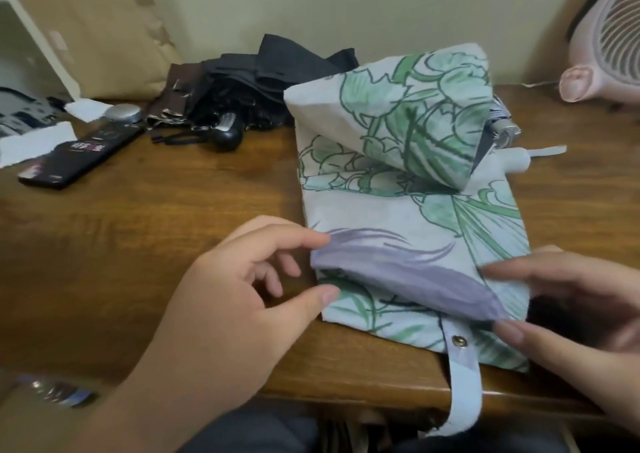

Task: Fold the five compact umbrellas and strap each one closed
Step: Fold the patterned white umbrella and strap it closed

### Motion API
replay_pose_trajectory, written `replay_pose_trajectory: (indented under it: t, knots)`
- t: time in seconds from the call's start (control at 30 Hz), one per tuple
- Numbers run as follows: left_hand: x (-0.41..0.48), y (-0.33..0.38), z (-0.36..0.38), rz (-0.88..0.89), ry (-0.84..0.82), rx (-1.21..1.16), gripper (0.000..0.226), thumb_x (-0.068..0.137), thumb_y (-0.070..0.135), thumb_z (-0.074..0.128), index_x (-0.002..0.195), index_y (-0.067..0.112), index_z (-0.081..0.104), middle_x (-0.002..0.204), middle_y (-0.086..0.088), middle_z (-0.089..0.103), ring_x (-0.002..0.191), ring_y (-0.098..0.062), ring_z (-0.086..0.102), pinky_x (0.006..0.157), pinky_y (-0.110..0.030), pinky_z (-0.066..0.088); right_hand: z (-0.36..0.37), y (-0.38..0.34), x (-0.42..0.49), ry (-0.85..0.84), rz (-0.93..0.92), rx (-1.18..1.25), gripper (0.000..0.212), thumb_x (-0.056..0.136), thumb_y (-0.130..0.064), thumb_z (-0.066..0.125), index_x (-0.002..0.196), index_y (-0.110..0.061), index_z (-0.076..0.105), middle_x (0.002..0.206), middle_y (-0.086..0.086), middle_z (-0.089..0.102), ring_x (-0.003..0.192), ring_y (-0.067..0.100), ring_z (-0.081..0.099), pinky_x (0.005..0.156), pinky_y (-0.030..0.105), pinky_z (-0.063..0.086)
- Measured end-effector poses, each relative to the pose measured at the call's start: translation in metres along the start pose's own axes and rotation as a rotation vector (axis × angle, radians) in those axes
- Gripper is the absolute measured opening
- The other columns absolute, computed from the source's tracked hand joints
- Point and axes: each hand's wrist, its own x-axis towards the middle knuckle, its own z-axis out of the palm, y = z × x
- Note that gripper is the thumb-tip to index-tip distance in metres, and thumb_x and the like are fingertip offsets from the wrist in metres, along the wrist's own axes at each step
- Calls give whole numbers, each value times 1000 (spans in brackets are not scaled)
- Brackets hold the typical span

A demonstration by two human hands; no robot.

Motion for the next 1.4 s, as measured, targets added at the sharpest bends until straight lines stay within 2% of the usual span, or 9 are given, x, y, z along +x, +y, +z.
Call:
replay_pose_trajectory:
  t: [0.13,0.3,0.37,0.53,0.7,0.93,1.1,1.3,1.4]
  knots:
    - [0,-3,1,87,70,-21,29,73,29,85,100,34,76,107,2,69,83,-29,63,68,-42,51,1,3,0,-16,-27,-44,43,78,-46,86,117,-36,74,105,5,71,89,28,73,81,51,56]
    - [3,3,-1,183,-10,199,12,82,17,85,91,25,81,87,11,66,79,-17,64,67,-20,47,0,1,-5,22,-64,-33,44,73,-8,79,111,-31,77,94,6,69,87,27,70,81,41,56]
    - [6,1,-5,253,-63,334,4,89,23,80,93,22,81,84,15,61,79,-10,61,69,-12,41,1,-1,-4,17,-81,-96,42,73,-11,80,108,-35,78,90,1,68,85,20,69,78,31,56]
    - [8,-10,-16,407,-220,529,22,93,34,59,90,22,78,93,15,52,91,-4,49,85,-12,35,-3,0,-5,26,-189,-250,22,84,-34,80,105,-39,78,92,-9,67,92,12,66,79,11,47]
    - [13,-10,-19,464,-295,519,27,94,35,62,115,19,67,135,7,57,131,-13,49,113,-30,36,-1,-9,-9,41,-251,-435,39,74,-24,83,111,-26,74,96,-14,67,98,15,62,85,15,46]
    - [24,-17,-15,610,-373,581,22,98,23,61,102,13,81,123,0,71,122,-19,63,107,-44,47,1,-13,-5,72,-355,-721,21,90,-28,65,93,-15,81,88,-5,58,88,22,50,79,27,40]
    - [23,-19,-13,637,-370,563,21,98,23,63,103,15,81,132,2,67,132,-15,57,113,-43,44,-6,-10,-5,92,-415,-836,21,91,-25,65,92,-13,82,105,9,66,93,28,51,83,37,43]
    - [33,-12,-7,559,-436,420,17,98,46,60,101,39,75,134,21,63,131,-6,57,110,-45,47,-10,-12,-2,-92,-422,-772,13,90,-14,66,94,-13,79,119,10,66,105,30,58,81,46,48]
    - [57,-4,4,536,-442,421,23,101,50,50,116,45,68,140,27,55,135,-5,51,106,-39,46,-11,-17,-4,-141,-389,-762,11,86,-11,69,94,-14,76,124,8,63,111,30,57,84,44,46]
